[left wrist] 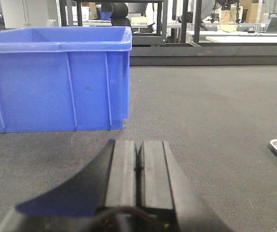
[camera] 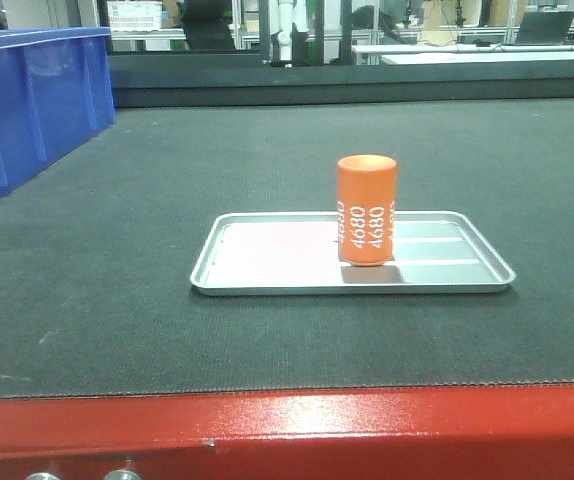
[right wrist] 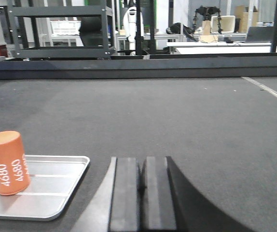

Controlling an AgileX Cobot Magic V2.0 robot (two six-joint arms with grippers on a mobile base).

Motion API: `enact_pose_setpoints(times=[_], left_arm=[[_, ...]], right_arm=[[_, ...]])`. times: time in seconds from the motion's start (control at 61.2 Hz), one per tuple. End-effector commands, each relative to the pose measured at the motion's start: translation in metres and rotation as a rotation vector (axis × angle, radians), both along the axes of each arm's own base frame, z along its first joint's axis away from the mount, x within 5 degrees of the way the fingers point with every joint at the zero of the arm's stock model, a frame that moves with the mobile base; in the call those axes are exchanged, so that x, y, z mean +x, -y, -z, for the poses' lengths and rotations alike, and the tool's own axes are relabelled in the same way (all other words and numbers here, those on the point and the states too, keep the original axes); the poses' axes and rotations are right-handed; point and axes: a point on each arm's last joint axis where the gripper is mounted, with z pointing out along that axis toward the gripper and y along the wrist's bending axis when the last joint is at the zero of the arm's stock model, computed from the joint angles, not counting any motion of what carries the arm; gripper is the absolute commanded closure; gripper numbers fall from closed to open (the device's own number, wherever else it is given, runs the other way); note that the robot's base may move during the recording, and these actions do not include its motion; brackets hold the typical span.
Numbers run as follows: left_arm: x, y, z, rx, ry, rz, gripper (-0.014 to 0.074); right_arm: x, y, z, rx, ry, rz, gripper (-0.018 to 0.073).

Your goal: Grab orange capacitor from left shelf to right conveyor

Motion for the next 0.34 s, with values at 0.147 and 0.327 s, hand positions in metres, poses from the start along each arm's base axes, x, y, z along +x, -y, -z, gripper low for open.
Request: enact_pose_setpoints(times=[0.147,0.327], left_arm=[[-0.0005,0.0002,-0.0094,-0.012,0.084,0.005,0.0701],[-0.0005,0.0002,-0.0094,-0.012,0.084,0.005,0.0701]], right_arm=[[-0.003,-0.0003,-0.0088,-0.007,0.117,-0.006,0.0512],[-0.003,-0.0003,-0.0088,-0.007,0.117,-0.006,0.0512]])
